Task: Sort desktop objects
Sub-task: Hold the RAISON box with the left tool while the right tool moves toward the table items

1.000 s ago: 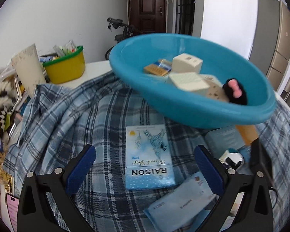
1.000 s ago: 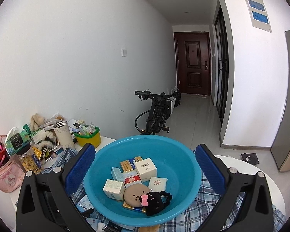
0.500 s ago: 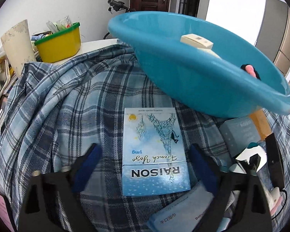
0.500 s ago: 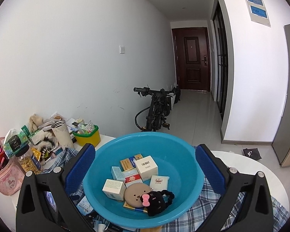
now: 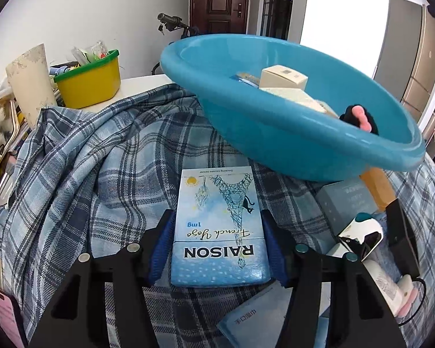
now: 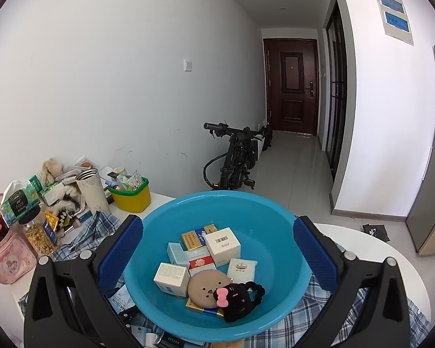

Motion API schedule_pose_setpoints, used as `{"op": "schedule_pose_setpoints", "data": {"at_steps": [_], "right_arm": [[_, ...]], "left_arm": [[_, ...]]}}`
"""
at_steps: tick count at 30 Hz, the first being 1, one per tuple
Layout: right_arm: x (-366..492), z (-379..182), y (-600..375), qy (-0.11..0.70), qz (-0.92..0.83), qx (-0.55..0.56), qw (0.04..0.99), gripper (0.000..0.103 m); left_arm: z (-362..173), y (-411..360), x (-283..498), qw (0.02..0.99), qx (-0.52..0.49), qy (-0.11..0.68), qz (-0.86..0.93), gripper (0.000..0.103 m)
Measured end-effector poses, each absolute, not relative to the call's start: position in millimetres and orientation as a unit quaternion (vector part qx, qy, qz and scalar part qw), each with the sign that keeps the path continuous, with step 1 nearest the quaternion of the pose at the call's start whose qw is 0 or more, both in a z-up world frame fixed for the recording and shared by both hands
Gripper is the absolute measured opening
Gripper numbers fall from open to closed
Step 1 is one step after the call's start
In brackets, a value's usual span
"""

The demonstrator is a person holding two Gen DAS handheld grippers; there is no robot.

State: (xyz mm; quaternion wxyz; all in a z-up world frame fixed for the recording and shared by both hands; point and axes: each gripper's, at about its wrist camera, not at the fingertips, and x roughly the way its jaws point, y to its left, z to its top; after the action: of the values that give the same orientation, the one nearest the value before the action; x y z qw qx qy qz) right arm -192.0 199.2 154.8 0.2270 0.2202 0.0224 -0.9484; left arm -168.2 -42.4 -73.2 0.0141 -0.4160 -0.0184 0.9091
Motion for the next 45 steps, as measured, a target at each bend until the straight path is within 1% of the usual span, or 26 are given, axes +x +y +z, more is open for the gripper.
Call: {"op": "schedule_pose_setpoints", "data": {"at_steps": [13, 14, 18, 19, 20, 26, 31, 34, 40, 42, 45], "right_arm": [[-189.7, 154.1, 191.9, 0.033, -0.947, 0.221, 0.231, 0.103], [-189.5, 154.1, 191.1, 0.034, -0.947, 0.222, 0.232, 0.103], [-188.0, 153.6, 187.7, 0.039, -0.945, 0.222, 0.236, 0.103], [-187.7, 153.5, 186.8, 0.04, -0.945, 0.222, 0.237, 0.103], [-187.2, 153.7, 185.9, 0.041, -0.945, 0.221, 0.238, 0.103], [-185.2, 152.9, 182.6, 0.046, -0.943, 0.222, 0.245, 0.103], [-185.2, 153.2, 183.6, 0.043, -0.943, 0.222, 0.244, 0.103], [-185.1, 153.3, 183.3, 0.042, -0.943, 0.221, 0.246, 0.103], [-185.1, 152.8, 182.9, 0.043, -0.943, 0.22, 0.247, 0.103], [-185.1, 152.8, 183.2, 0.043, -0.942, 0.222, 0.248, 0.103], [-185.0, 152.1, 182.0, 0.046, -0.942, 0.224, 0.248, 0.103]], "left_arm": [[-62.1, -45.9, -154.8, 0.027, -0.407, -0.029, 0.912, 0.061], [-62.0, -45.8, -154.8, 0.027, -0.409, -0.028, 0.912, 0.064], [-58.9, -46.2, -153.4, 0.021, -0.402, -0.03, 0.915, 0.069], [-59.0, -47.1, -153.6, 0.02, -0.402, -0.029, 0.915, 0.074], [-59.9, -46.1, -154.4, 0.021, -0.403, -0.026, 0.914, 0.075], [-65.3, -35.7, -158.7, 0.028, -0.403, -0.011, 0.915, 0.075], [-70.7, -32.2, -165.0, 0.053, -0.418, -0.017, 0.907, 0.075], [-72.2, -32.3, -167.9, 0.046, -0.42, -0.015, 0.906, 0.075], [-54.3, -40.4, -162.2, 0.073, -0.38, -0.057, 0.92, 0.075], [-57.8, -36.8, -166.9, 0.076, -0.391, -0.048, 0.916, 0.075], [-63.9, -29.9, -171.2, 0.05, -0.4, -0.012, 0.915, 0.075]]}}
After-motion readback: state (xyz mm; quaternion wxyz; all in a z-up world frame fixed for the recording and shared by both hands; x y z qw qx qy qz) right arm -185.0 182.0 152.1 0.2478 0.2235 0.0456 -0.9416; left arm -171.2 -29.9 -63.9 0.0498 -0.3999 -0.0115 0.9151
